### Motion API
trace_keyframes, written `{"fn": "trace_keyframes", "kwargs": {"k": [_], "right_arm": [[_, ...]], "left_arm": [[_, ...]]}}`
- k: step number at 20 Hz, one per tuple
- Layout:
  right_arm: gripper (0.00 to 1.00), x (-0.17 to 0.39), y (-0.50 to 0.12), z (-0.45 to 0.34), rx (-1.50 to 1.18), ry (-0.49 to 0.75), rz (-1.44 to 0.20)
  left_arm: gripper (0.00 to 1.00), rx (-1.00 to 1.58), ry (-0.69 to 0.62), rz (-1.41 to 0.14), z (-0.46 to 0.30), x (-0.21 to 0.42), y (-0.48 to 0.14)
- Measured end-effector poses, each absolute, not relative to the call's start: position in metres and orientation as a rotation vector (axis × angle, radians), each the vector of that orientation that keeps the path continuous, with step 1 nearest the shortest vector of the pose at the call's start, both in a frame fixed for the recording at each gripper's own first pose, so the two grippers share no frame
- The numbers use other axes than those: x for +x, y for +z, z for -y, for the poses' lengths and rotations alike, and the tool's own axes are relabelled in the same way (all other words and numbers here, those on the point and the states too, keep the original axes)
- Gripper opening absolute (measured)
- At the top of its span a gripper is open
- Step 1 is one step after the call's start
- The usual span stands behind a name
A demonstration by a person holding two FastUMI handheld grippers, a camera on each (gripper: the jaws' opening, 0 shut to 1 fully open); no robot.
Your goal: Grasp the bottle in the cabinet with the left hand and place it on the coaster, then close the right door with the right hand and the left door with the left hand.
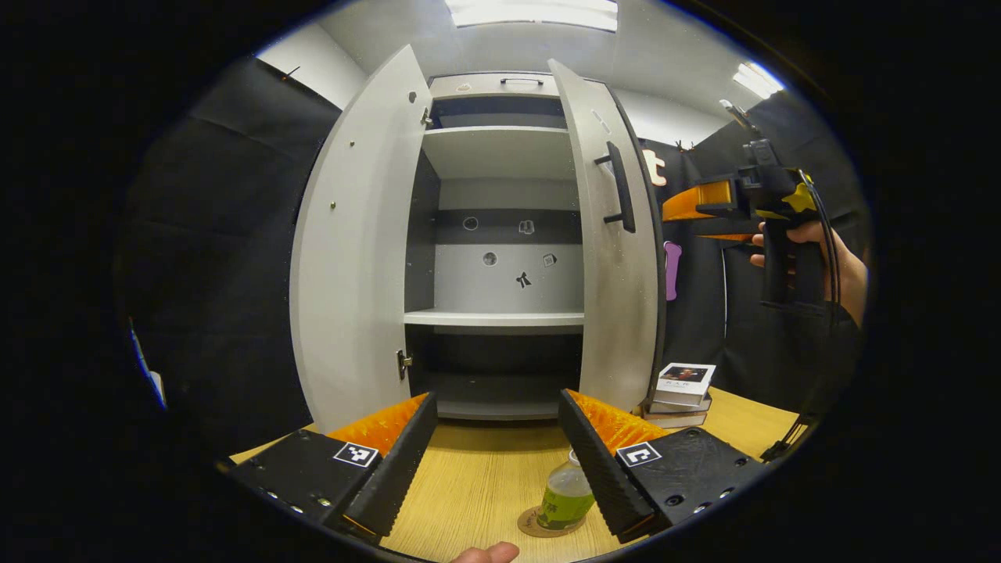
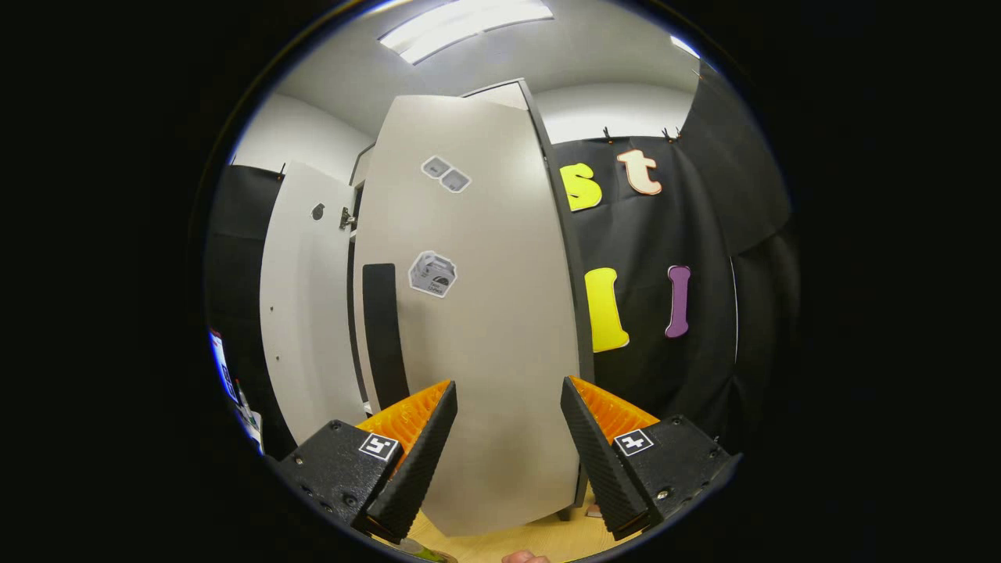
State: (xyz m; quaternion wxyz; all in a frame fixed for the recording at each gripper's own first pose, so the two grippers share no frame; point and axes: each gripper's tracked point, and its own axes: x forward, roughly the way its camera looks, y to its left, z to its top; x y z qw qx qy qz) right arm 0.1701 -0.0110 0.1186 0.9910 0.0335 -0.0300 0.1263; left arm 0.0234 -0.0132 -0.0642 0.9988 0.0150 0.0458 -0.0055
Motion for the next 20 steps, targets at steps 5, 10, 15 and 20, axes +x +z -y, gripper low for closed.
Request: {"fn": "trace_keyframes", "kwargs": {"k": [5, 10, 15, 20], "right_arm": [[0.82, 0.143, 0.115, 0.032, -0.024, 0.167, 0.094], [0.82, 0.109, 0.08, 0.044, -0.025, 0.08, 0.097], [0.83, 0.084, 0.015, 0.044, -0.005, 0.058, 0.007], [0.83, 0.069, -0.032, 0.046, 0.043, 0.025, -0.053]], "left_arm": [[0.95, 0.016, -0.005, -0.091, 0.016, 0.028, -0.061], [0.95, 0.004, -0.016, -0.049, 0.024, 0.033, -0.049], [0.95, 0.0, -0.031, -0.037, 0.031, 0.033, -0.042], [0.95, 0.004, -0.036, -0.028, 0.033, 0.032, -0.038]]}}
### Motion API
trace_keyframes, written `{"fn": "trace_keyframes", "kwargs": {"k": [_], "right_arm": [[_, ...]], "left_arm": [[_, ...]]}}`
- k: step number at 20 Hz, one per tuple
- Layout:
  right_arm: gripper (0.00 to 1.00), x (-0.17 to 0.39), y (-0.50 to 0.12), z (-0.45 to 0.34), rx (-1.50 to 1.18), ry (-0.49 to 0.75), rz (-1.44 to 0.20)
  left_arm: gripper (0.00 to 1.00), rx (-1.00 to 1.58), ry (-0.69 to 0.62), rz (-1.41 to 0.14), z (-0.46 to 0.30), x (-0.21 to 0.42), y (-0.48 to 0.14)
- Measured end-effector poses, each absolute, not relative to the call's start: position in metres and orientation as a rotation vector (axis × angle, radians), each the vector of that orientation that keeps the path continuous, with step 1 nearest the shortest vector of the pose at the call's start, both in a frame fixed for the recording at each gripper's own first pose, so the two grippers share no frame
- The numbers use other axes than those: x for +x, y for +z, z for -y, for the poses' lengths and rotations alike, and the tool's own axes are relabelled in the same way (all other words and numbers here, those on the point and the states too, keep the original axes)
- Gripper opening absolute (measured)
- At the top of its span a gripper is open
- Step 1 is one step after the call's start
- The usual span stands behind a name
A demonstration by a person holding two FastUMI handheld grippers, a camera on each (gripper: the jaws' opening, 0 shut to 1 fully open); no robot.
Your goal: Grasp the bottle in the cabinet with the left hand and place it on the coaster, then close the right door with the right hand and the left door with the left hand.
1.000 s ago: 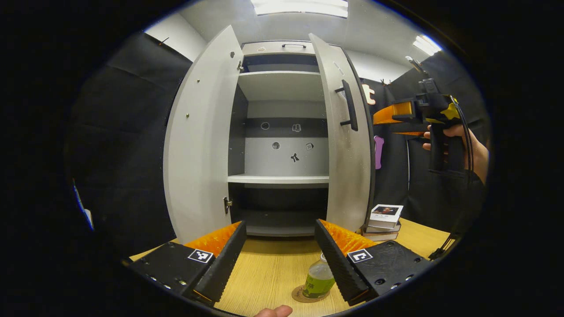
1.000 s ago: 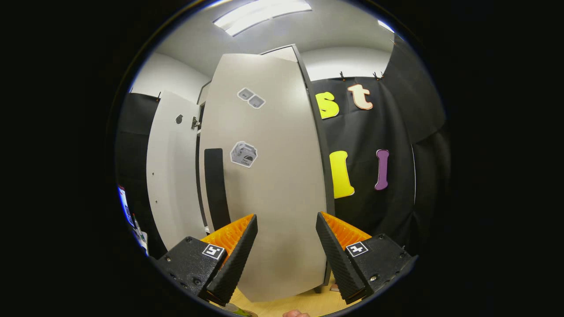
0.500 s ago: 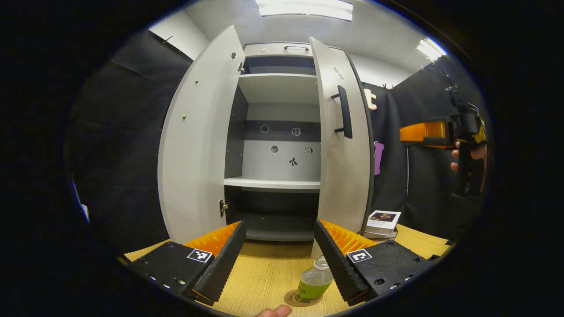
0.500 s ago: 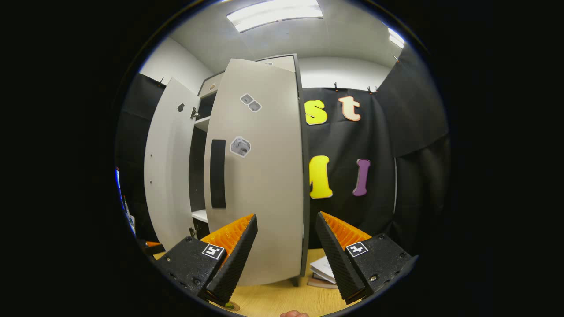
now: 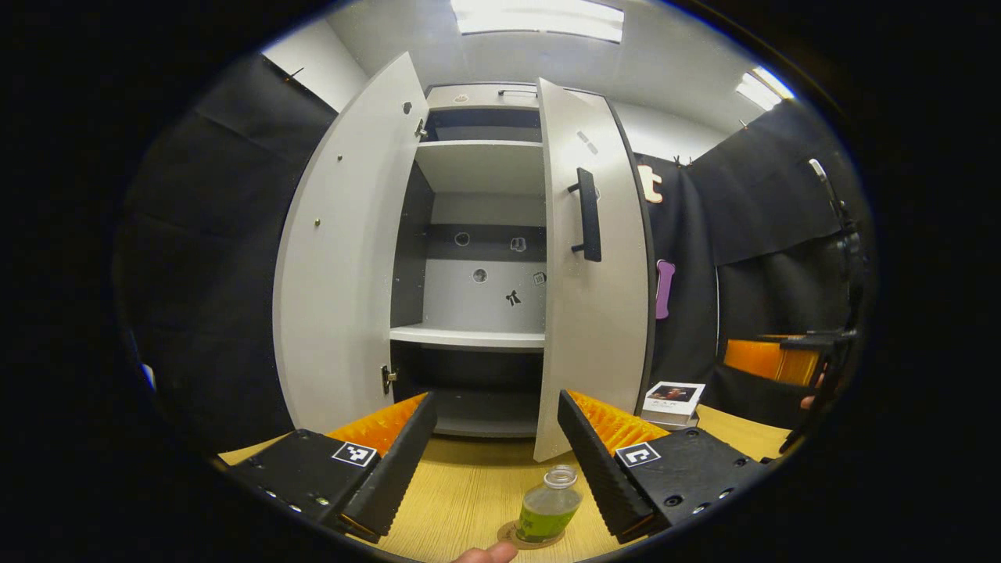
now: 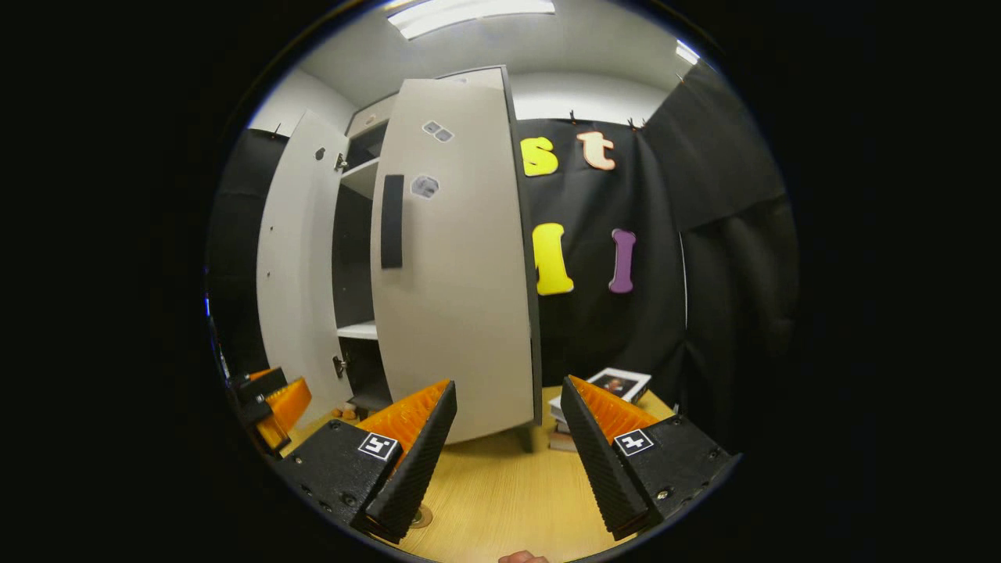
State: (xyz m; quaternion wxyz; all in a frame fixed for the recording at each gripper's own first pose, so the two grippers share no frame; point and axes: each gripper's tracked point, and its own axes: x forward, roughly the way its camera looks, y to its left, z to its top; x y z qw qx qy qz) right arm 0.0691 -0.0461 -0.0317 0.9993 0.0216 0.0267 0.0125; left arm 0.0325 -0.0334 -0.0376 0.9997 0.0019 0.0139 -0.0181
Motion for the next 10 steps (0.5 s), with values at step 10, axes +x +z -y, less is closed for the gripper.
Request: {"fn": "trace_keyframes", "kwargs": {"k": [10], "right_arm": [[0.83, 0.069, -0.019, 0.039, -0.015, 0.038, -0.015]], "left_arm": [[0.95, -0.145, 0.232, 0.168, -0.083, 0.026, 0.075]]}}
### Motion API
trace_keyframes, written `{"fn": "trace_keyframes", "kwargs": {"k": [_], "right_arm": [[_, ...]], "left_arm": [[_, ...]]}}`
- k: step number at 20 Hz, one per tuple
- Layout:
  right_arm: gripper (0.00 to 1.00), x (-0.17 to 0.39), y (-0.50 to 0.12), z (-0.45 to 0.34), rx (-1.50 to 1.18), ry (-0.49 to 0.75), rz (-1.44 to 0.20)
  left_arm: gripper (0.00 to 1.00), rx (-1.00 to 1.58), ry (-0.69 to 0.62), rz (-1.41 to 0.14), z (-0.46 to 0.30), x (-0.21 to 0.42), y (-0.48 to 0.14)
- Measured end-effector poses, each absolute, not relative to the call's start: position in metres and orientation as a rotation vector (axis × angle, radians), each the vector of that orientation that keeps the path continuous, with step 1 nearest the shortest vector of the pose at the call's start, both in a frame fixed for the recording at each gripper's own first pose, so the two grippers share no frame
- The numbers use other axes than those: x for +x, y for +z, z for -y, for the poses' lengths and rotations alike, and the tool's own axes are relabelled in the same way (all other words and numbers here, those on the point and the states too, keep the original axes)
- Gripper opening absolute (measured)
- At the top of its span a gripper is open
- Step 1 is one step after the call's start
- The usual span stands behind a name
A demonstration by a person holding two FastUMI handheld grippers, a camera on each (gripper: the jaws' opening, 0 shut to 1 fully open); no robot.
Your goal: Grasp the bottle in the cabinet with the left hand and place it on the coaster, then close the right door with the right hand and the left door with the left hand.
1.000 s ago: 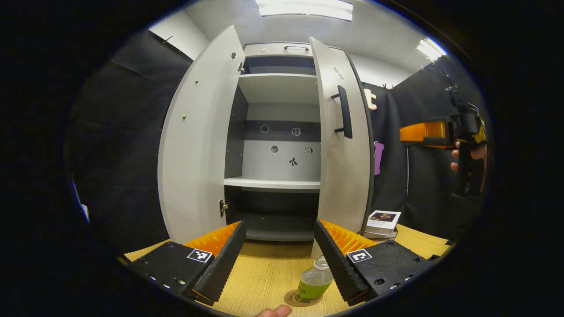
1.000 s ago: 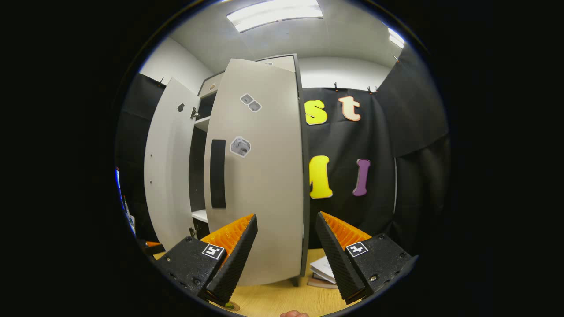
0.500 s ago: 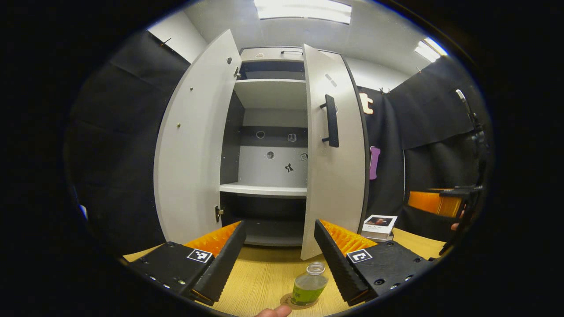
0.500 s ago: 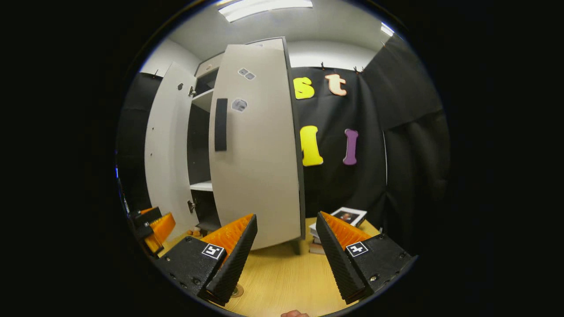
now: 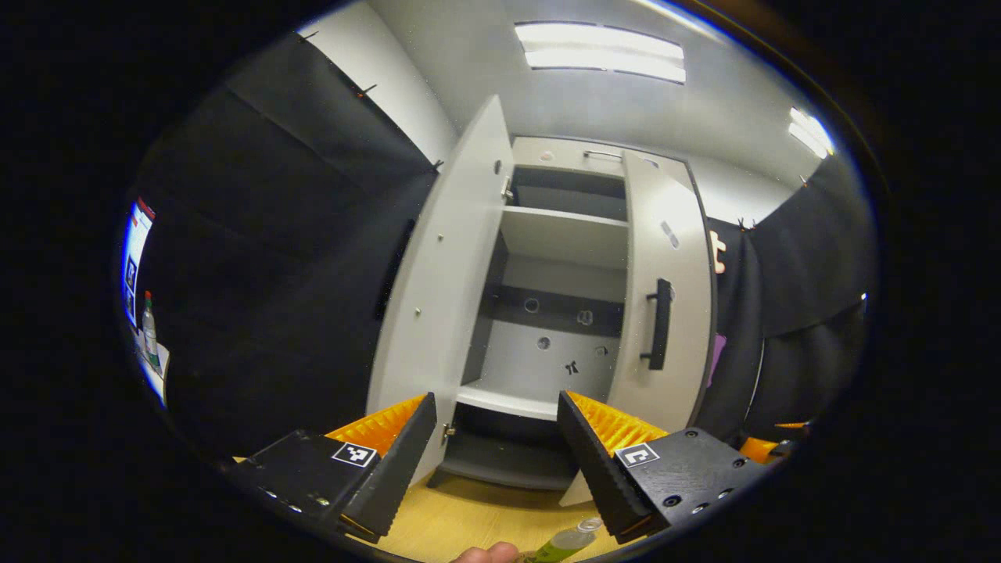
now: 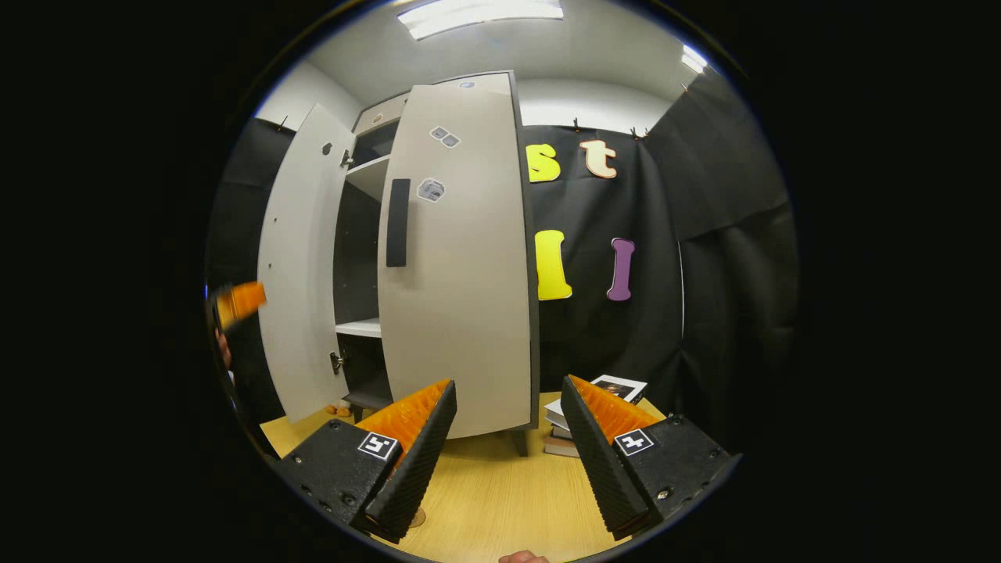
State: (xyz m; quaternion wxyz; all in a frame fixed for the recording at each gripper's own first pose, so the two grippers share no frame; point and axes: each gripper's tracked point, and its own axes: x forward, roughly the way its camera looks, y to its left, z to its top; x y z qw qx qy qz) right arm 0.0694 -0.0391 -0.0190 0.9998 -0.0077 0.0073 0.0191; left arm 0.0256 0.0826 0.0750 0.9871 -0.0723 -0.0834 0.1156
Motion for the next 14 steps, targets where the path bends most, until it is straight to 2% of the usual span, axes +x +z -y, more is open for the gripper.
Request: {"fn": "trace_keyframes", "kwargs": {"k": [4, 5, 6, 11, 12, 13, 14], "right_arm": [[0.83, 0.071, -0.02, 0.034, -0.014, 0.051, -0.026], [0.83, 0.071, -0.02, 0.032, -0.015, 0.053, -0.027], [0.83, 0.073, -0.019, 0.031, -0.016, 0.058, -0.027], [0.83, 0.075, -0.018, 0.03, -0.02, 0.065, -0.032], [0.83, 0.075, -0.018, 0.032, -0.019, 0.061, -0.031], [0.83, 0.075, -0.018, 0.035, -0.022, 0.054, -0.031], [0.83, 0.076, -0.018, 0.038, -0.028, 0.046, -0.031]], "left_arm": [[0.95, -0.145, 0.418, 0.146, -0.177, 0.038, 0.092], [0.98, -0.156, 0.451, 0.14, -0.199, 0.038, 0.093], [0.95, -0.167, 0.472, 0.141, -0.22, 0.044, 0.094], [0.95, -0.199, 0.518, 0.103, -0.278, 0.08, 0.079], [1.0, -0.203, 0.515, 0.105, -0.283, 0.086, 0.077], [0.95, -0.204, 0.511, 0.104, -0.286, 0.091, 0.076], [1.0, -0.193, 0.501, 0.102, -0.284, 0.096, 0.078]]}}
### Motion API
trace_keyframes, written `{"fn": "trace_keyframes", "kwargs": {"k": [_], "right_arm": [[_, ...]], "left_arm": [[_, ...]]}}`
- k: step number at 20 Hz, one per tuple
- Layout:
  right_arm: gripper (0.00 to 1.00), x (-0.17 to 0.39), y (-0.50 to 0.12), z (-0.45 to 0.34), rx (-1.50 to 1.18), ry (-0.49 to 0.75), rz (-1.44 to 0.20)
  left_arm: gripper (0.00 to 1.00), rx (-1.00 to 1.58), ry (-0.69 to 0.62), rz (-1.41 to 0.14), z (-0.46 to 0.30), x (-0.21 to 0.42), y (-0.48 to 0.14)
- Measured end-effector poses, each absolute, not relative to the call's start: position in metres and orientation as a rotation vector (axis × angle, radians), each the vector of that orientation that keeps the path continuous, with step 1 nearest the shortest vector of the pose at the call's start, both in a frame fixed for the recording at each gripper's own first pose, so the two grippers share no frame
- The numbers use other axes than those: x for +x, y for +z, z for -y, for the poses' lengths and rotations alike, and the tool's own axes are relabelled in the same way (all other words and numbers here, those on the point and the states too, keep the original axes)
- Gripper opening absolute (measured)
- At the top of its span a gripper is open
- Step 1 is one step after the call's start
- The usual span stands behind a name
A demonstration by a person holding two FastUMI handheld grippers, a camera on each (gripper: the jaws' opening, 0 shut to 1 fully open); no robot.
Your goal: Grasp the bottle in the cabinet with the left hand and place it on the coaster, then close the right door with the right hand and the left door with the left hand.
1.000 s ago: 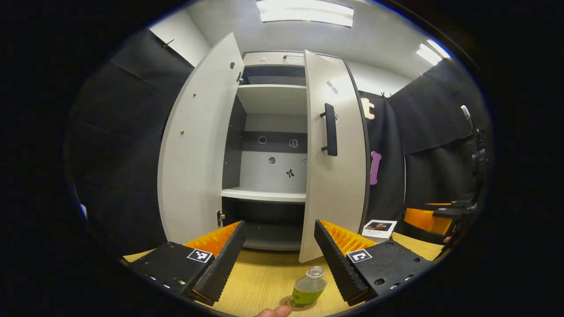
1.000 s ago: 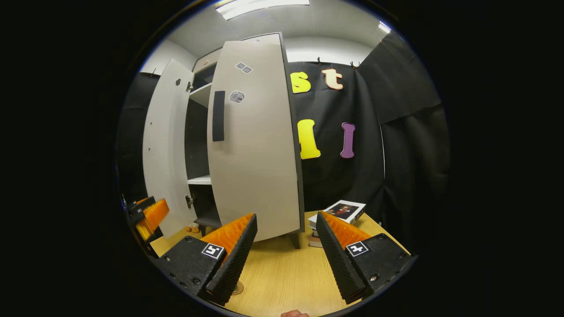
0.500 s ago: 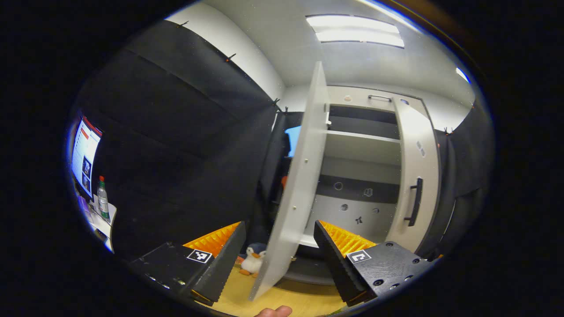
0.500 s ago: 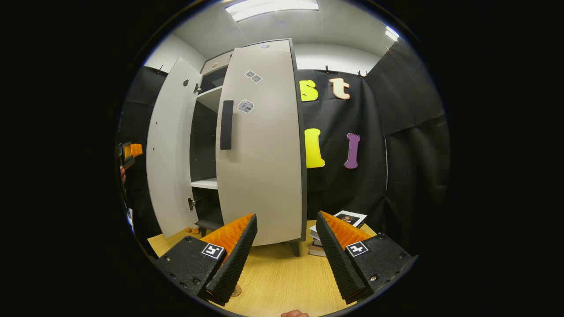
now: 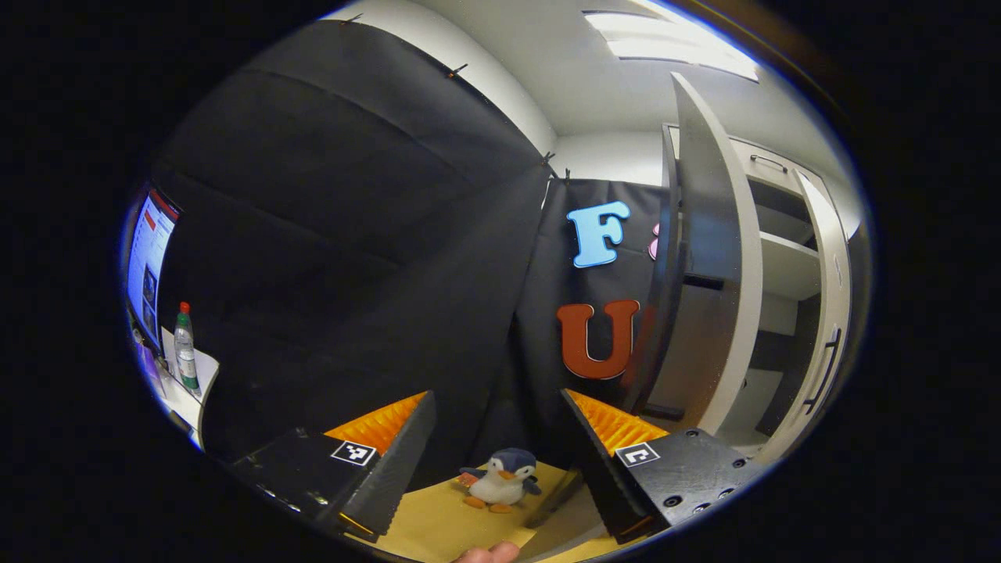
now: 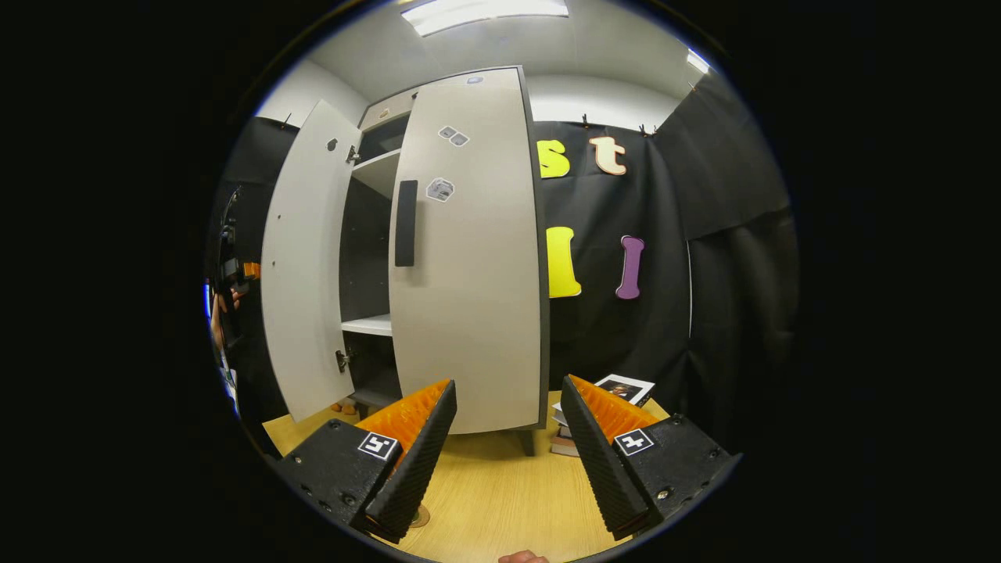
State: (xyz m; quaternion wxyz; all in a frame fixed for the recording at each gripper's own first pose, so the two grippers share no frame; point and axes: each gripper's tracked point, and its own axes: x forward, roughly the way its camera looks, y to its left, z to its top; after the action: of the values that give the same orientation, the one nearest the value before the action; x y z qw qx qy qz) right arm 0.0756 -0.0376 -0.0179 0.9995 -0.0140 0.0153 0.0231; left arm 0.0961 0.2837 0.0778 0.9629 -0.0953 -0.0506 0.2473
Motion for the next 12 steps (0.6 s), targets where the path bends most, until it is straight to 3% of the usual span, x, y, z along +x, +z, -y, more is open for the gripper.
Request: {"fn": "trace_keyframes", "kwargs": {"k": [1, 2, 11, 12], "right_arm": [[0.83, 0.075, -0.02, 0.04, -0.034, 0.037, -0.034], [0.83, 0.075, -0.021, 0.043, -0.037, 0.031, -0.037], [0.83, 0.081, -0.023, 0.042, -0.04, 0.033, -0.04], [0.83, 0.081, -0.021, 0.041, -0.039, 0.034, -0.037]], "left_arm": [[0.9, -0.171, 0.511, 0.095, -0.283, 0.101, 0.079], [0.95, -0.132, 0.53, 0.098, -0.285, 0.101, 0.081], [0.94, -0.096, 0.465, 0.148, -0.26, 0.099, 0.106], [0.99, -0.094, 0.462, 0.168, -0.254, 0.1, 0.114]]}}
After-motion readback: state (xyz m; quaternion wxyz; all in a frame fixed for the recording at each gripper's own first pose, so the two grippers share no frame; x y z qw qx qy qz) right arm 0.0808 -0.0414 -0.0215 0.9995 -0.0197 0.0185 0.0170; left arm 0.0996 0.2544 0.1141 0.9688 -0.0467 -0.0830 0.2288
